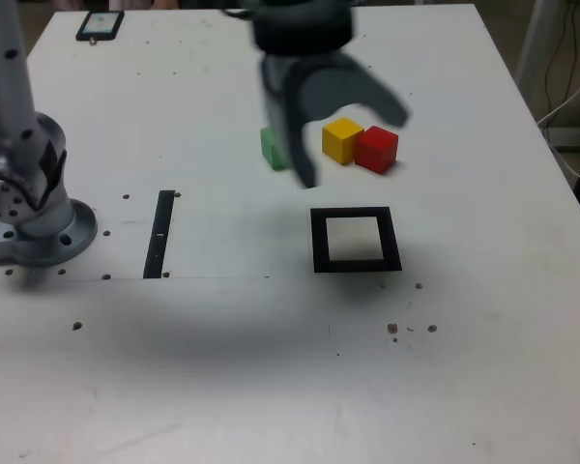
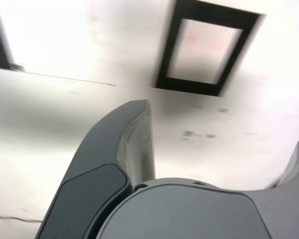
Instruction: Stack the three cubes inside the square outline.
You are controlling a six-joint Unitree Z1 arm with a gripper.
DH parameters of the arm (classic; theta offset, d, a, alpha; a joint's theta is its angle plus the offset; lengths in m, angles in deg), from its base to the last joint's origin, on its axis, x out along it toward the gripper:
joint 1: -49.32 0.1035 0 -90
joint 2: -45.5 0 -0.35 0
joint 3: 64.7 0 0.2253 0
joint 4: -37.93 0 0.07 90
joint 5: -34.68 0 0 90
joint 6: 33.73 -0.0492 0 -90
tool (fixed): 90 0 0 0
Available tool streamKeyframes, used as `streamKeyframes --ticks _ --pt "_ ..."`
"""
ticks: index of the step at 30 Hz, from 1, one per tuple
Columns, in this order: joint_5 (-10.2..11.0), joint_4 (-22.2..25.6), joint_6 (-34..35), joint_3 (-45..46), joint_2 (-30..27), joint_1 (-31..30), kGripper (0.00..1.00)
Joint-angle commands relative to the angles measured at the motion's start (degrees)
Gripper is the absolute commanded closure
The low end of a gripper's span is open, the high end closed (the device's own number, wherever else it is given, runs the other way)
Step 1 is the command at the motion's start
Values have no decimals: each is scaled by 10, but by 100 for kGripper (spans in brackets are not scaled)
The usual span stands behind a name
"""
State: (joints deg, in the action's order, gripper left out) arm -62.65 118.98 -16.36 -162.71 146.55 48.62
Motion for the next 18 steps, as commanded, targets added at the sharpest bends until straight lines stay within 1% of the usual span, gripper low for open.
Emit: streamKeyframes --ticks 1,6,8,10,15,18 --pt "-1 0 8 -26 27 11 1" --pt "3 -19 19 -78 80 39 0" --pt "11 -27 19 -85 91 53 0" --pt "25 -33 22 -85 97 67 0" --pt "75 -32 42 -79 107 93 0" --pt "91 -32 58 -75 118 101 0"
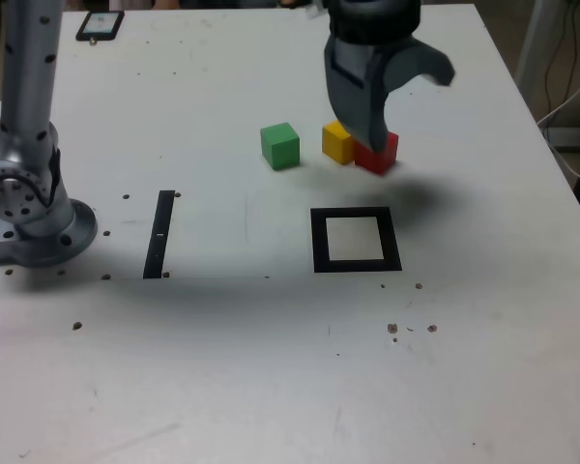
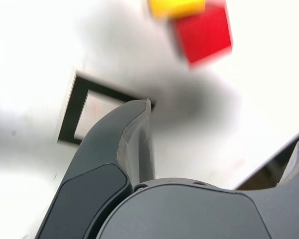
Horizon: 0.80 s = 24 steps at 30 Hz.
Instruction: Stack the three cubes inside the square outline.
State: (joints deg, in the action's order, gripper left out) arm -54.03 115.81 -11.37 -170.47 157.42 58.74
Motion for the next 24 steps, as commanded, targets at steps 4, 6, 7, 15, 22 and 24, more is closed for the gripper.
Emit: streamKeyframes --ticks 4,6,7,15,22,24 --pt "16 -1 34 -4 35 -2 0" --pt "18 -1 47 -14 51 -5 0" --pt "19 0 52 -20 59 -6 0" --pt "33 15 108 -42 98 -6 0" --pt "43 26 158 -47 108 1 0" --pt "46 32 169 -51 109 2 0"
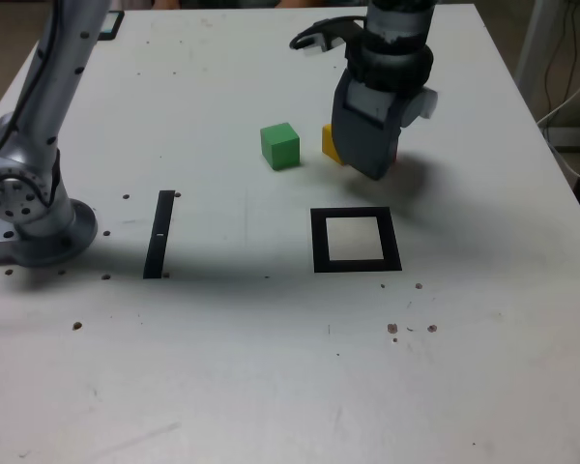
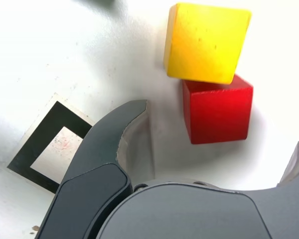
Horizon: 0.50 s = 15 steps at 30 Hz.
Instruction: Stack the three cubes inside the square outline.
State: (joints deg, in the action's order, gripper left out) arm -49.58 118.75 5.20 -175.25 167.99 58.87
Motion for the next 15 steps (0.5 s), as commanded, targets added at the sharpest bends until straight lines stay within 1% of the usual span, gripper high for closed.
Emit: streamKeyframes --ticks 1,6,15 --pt "2 5 7 -4 4 2 0" --pt "-1 20 14 -7 4 10 0" --pt "-29 24 13 -24 15 27 2"
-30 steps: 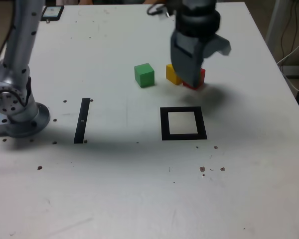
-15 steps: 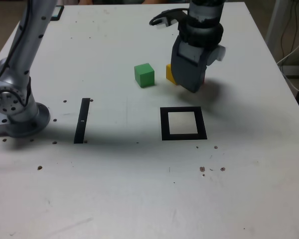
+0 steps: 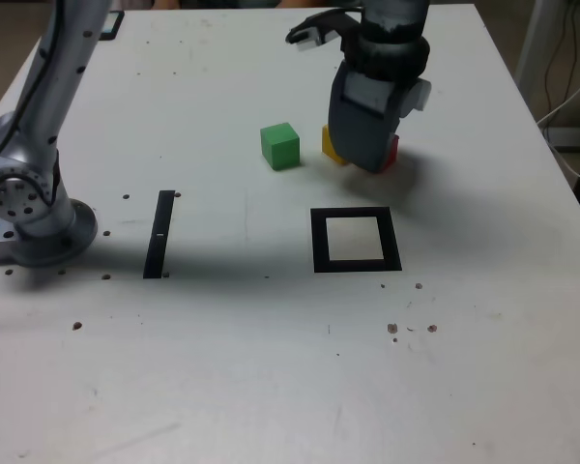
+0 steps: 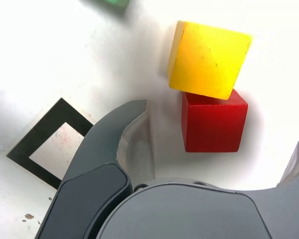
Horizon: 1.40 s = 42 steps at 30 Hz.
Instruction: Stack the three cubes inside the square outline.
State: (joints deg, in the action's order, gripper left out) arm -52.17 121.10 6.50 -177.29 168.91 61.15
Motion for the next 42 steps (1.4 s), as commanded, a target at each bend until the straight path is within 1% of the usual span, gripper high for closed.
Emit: streamKeyframes --ticks 1,5,7,14,21,26,31,33,42 --pt "-7 0 0 -4 7 7 2" --pt "-18 -4 0 -5 13 21 4" --pt "-21 -5 -1 -5 15 27 5" --pt "-13 -11 -15 9 16 40 9" --pt "-14 -33 -17 25 17 43 11" --pt "-16 -34 -17 23 23 43 18" --pt "-30 -26 -16 19 27 43 30" --pt "-33 -24 -16 17 27 43 33" --pt "-35 -28 -16 12 28 39 35"
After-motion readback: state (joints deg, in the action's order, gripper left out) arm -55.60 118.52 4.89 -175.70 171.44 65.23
